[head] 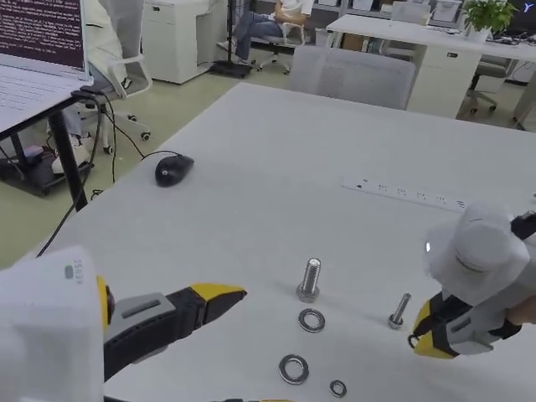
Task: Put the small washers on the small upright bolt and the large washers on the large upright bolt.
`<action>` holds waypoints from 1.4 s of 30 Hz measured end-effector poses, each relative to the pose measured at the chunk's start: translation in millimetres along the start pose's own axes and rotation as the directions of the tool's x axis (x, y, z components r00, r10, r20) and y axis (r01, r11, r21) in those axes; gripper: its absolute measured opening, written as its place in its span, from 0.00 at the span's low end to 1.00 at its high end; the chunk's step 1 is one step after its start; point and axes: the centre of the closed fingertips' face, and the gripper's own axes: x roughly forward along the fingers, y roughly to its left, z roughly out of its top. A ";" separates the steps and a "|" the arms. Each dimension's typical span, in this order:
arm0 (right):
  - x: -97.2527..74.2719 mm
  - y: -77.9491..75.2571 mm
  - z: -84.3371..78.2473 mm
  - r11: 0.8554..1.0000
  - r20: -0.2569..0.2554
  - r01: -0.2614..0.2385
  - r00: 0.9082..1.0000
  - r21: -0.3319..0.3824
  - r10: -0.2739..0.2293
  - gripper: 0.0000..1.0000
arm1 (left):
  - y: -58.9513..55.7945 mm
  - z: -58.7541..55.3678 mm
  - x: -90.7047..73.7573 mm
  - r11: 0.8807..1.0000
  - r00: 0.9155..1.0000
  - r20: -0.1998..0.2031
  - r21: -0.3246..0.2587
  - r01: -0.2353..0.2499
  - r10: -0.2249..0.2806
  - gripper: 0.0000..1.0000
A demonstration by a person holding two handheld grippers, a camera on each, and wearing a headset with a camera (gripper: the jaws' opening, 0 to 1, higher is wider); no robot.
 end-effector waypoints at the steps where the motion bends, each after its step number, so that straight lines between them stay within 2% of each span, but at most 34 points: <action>1: -2.0 -2.7 -0.2 1.000 0.000 0.006 1.000 -0.001 -0.006 0.12 | 0.1 -0.2 0.2 1.000 1.000 -0.002 0.000 0.001 -0.001 0.70; 11: -17.0 -28.4 8.4 0.999 0.004 0.049 0.999 -0.012 -0.049 0.12 | 3.3 -0.1 2.9 1.000 1.000 -0.007 0.001 0.003 -0.003 0.70; 20: -14.0 -43.3 12.0 0.998 -0.010 0.054 0.998 -0.032 -0.054 0.12 | 7.1 -1.0 3.8 1.000 1.000 -0.015 -0.002 0.002 -0.002 0.70; 42: 2.2 -46.6 12.3 0.998 -0.042 0.030 0.999 -0.053 -0.032 0.12 | 16.7 -6.6 5.2 1.000 1.000 -0.020 -0.015 -0.014 0.014 0.70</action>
